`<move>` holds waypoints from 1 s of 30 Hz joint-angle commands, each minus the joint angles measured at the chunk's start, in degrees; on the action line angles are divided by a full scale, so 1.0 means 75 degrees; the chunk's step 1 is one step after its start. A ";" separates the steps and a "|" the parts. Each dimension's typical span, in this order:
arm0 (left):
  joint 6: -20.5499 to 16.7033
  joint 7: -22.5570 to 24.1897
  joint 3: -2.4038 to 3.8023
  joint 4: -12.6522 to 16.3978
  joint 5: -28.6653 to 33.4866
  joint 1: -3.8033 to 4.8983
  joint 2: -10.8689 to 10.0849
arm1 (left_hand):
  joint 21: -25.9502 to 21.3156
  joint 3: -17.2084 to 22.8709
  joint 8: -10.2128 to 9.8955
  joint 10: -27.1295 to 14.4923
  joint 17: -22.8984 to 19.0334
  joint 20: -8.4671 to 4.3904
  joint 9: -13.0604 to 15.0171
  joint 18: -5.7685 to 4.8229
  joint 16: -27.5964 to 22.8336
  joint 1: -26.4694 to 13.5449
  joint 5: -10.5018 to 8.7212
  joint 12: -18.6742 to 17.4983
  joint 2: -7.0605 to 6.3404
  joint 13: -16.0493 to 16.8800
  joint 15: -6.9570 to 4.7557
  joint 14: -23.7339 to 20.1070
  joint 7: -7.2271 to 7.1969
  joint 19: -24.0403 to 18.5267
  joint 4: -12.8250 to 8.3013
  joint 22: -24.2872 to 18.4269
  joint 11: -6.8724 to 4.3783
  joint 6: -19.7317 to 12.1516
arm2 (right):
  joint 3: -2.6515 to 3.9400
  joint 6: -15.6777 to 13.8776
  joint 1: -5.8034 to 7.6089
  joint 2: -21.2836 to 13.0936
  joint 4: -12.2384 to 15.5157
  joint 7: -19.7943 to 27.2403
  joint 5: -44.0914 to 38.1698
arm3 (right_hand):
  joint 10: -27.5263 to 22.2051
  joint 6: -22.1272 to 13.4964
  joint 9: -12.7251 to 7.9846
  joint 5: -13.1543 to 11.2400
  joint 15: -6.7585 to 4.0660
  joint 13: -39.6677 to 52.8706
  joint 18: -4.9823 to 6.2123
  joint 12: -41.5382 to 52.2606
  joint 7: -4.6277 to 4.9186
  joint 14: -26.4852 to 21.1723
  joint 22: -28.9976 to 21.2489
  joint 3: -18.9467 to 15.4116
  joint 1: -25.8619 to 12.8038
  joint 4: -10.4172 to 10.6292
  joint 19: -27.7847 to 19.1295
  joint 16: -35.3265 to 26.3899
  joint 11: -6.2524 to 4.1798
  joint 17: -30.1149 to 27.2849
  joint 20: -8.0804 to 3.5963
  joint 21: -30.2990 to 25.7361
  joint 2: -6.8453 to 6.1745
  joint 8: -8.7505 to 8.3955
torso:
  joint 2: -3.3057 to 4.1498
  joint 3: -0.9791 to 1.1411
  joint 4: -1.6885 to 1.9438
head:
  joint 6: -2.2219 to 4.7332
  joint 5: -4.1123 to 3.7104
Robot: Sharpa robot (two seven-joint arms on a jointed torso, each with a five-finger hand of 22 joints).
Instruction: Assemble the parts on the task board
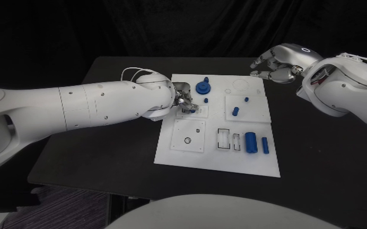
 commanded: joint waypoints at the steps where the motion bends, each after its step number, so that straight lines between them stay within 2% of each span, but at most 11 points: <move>1: -0.0116 0.0101 -0.0011 -0.0009 0.0064 -0.0063 0.0003 | -0.0048 0.0180 -0.0048 0.0809 0.2011 0.0000 0.0006 -0.0045 0.0020 -0.0009 0.0013 0.0019 0.0052 0.2008 -0.0027 0.0779 -0.0026 -0.0066 -0.0131 -0.0012 -0.0020 -0.0009 | 0.0006 0.0097 -0.0014 -0.0013 0.0007 -0.0167 -0.0012 | 0.0810 0.0060 -0.0009 0.0046 0.0047 0.2008 0.0004 0.0019 0.0021 0.0739 0.1533 -0.0012 0.0097 -0.0055 0.0069 -0.0039 0.0068 0.1802 0.0059 -0.0065 0.0007 -0.0032 | -0.0001 -0.0001 0.0000 | -0.0002 -0.0001; 10: -0.0117 0.0109 -0.0011 -0.0019 0.0064 -0.0109 -0.0024 | -0.0053 0.0196 -0.0050 0.0809 0.2011 0.0000 0.0017 -0.0044 0.0020 -0.0033 -0.0017 0.0019 0.0050 0.2008 -0.0026 0.0779 -0.0026 -0.0068 -0.0124 -0.0014 -0.0017 -0.0007 | 0.0006 0.0164 -0.0029 -0.0011 0.0000 -0.0193 -0.0012 | 0.0810 0.0069 -0.0009 0.0063 0.0050 0.2008 0.0010 0.0019 0.0024 0.0734 0.1525 -0.0005 0.0100 -0.0062 0.0057 -0.0056 0.0071 0.1788 0.0061 -0.0093 0.0012 -0.0034 | 0.0000 -0.0002 0.0000 | -0.0002 0.0047; 19: -0.0103 0.0122 -0.0011 -0.0044 0.0064 -0.0135 -0.0030 | -0.0074 0.0237 -0.0057 0.0809 0.2011 0.0002 0.0031 -0.0038 0.0020 -0.0027 -0.0037 0.0019 0.0056 0.2008 -0.0024 0.0779 -0.0032 -0.0083 -0.0145 -0.0035 -0.0018 -0.0012 | 0.0006 0.0218 -0.0038 0.0006 -0.0007 -0.0214 -0.0012 | 0.0810 0.0102 -0.0027 0.0266 0.0059 0.2008 0.0017 0.0019 0.0033 0.0728 0.1514 0.0077 0.0174 -0.0168 0.0045 -0.0079 0.0081 0.1768 0.0072 -0.0131 0.0032 -0.0086 | -0.0001 0.0000 0.0004 | -0.0002 0.0047; 30: -0.0016 0.0085 -0.0011 -0.0042 0.0064 -0.0167 -0.0044 | -0.0080 0.0282 -0.0062 0.0809 0.2011 0.0002 0.0050 -0.0037 0.0020 -0.0012 -0.0049 0.0019 0.0046 0.2008 -0.0023 0.0779 -0.0034 -0.0086 -0.0183 -0.0037 -0.0019 -0.0018 | 0.0006 0.0273 -0.0042 -0.0017 -0.0003 -0.0260 -0.0012 | 0.0810 0.0109 -0.0032 0.0327 0.0060 0.2008 0.0020 0.0019 0.0035 0.0726 0.1510 0.0100 0.0192 -0.0199 0.0041 -0.0088 0.0081 0.1761 0.0074 -0.0144 0.0031 -0.0101 | -0.0001 0.0000 -0.0006 | -0.0002 0.0051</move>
